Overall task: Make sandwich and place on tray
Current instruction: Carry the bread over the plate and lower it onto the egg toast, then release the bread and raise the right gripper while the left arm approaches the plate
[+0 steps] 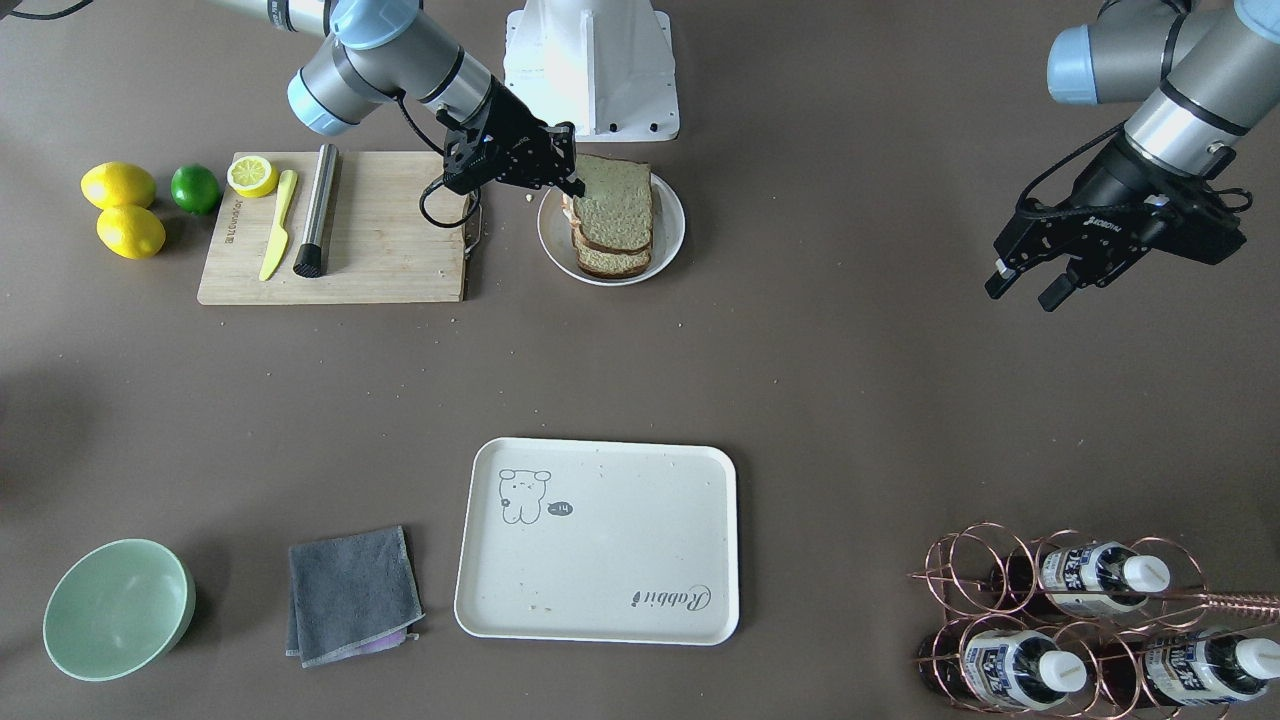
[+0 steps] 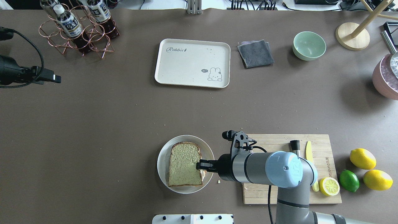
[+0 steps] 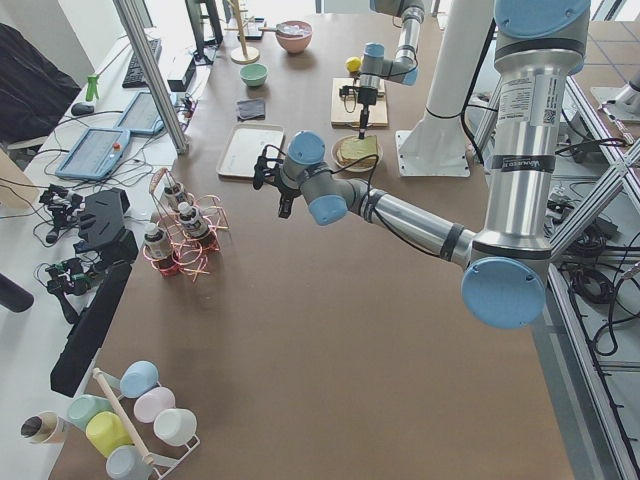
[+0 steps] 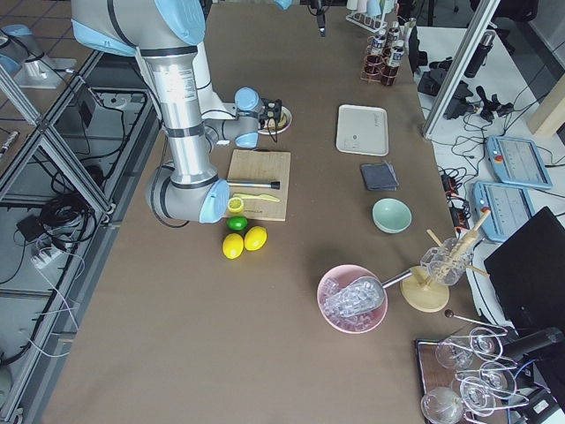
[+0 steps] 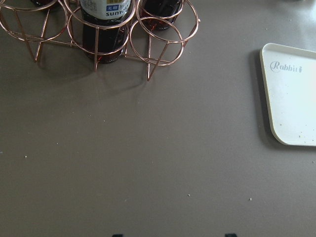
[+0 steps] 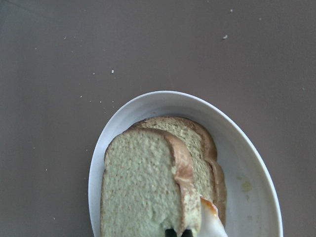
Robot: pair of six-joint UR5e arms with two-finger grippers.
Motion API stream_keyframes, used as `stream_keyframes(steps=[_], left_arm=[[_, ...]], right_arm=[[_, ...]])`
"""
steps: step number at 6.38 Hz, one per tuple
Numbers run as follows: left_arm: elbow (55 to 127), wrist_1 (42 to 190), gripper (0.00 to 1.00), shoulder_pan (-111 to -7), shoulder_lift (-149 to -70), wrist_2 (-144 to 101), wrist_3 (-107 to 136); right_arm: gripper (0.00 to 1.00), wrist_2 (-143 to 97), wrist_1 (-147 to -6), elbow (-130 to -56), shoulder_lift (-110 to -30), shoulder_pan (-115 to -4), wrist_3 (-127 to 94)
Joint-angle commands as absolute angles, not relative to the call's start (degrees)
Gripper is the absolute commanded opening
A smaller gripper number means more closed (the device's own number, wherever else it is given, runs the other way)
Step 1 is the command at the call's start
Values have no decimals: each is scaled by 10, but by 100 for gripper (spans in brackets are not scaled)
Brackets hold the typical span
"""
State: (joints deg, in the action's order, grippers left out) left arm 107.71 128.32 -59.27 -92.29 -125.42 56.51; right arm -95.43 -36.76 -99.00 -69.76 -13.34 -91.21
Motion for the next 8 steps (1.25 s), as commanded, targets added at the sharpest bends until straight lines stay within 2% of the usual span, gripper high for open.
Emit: stream_keyframes(steps=[1,4,6,8], left_arm=[[1073,1283,75,-592,-926,-1254,565],[1071,1282,76,-592,-932,-1255,566],[1073,1281,76,-564,-975,-1241,646],[1075,1281,89,-441,-1020,-1119,696]], right_arm=[[98,-941,-367,-991,-695,-132,-917],[99,-939,-357,-1027,-702,-147,-920],[99,-998,-359,-1059,-740,-197,-921],[99,-1116,-362,-1059,-770,-296,-919]])
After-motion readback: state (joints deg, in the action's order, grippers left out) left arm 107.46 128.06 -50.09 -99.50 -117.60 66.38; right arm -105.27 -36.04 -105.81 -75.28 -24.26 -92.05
